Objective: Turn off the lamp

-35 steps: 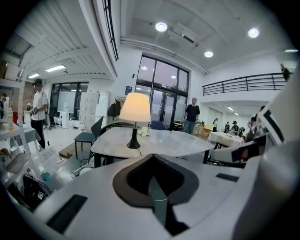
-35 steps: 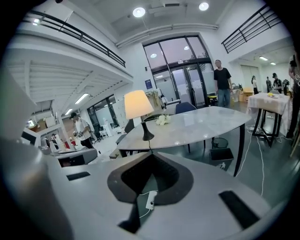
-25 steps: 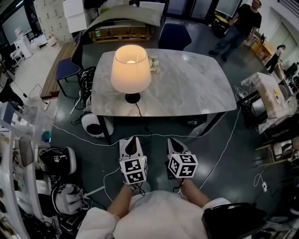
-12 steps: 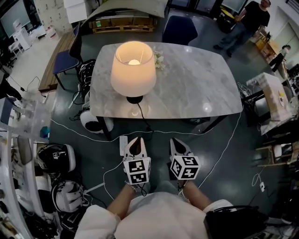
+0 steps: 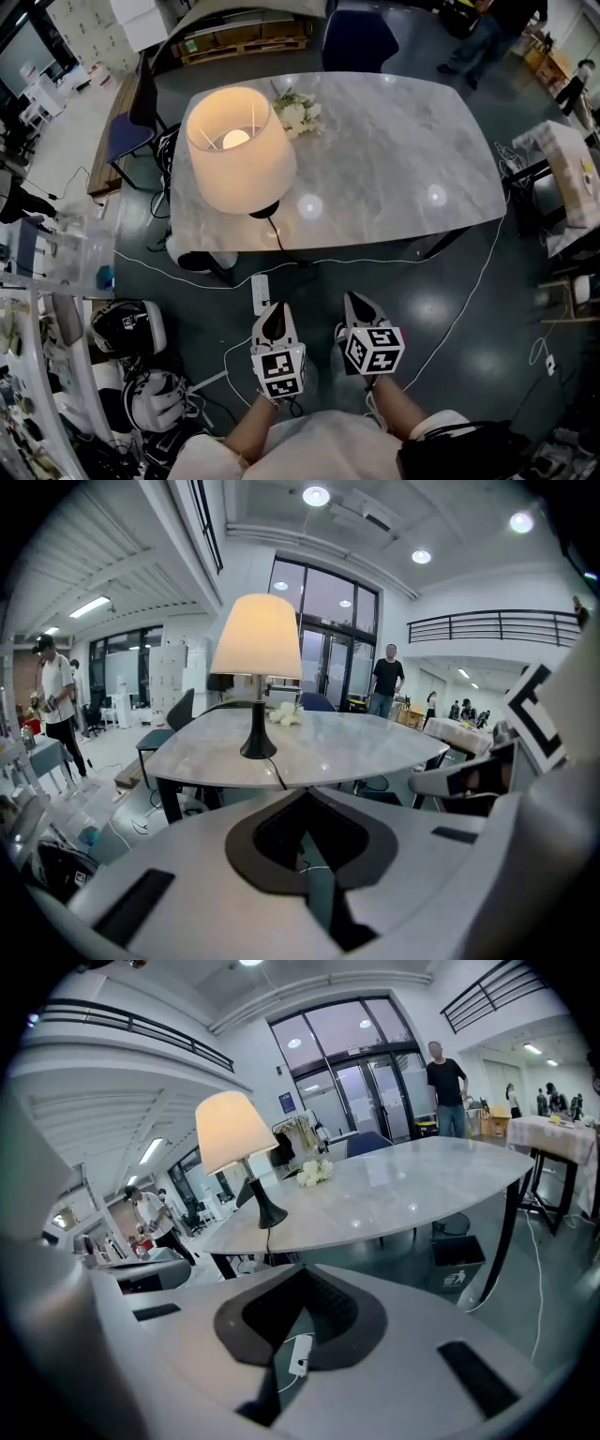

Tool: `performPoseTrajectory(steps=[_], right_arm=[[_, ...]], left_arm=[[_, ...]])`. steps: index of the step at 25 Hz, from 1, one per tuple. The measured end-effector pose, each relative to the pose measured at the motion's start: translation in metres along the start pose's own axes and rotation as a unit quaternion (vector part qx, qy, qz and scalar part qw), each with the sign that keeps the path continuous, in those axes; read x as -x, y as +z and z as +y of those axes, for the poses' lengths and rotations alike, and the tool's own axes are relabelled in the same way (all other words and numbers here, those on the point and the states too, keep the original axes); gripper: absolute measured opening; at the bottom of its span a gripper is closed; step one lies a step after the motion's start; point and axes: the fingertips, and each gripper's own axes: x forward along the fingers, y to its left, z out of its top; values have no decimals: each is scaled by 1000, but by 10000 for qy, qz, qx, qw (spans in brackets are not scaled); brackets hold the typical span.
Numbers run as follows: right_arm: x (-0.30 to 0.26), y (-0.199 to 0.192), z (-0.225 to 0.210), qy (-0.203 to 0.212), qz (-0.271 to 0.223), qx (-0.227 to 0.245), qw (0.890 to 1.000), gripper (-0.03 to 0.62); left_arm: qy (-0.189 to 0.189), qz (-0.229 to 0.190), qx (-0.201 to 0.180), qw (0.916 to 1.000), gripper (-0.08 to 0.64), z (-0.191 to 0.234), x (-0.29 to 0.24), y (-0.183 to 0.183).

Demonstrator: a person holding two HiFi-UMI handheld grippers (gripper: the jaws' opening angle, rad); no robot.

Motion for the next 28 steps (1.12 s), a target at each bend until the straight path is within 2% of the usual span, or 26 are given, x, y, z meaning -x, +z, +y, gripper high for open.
performPoseTrajectory(steps=[6, 14, 21, 28], right_arm=[[-29, -17, -22, 348, 3, -376, 9987, -2], [-96, -72, -61, 466, 235, -616, 9967, -2], [-161, -119, -95, 498, 249, -291, 9980, -2], [-207, -192, -121, 614, 682, 262, 9954, 0]], left_arm=[[135, 265, 23, 9996, 5, -2, -25, -44], [185, 456, 124, 9987, 5, 4, -94, -111], [181, 671, 113, 9975, 5, 2, -154, -179], [337, 760, 317, 9960, 5, 6, -195, -237]])
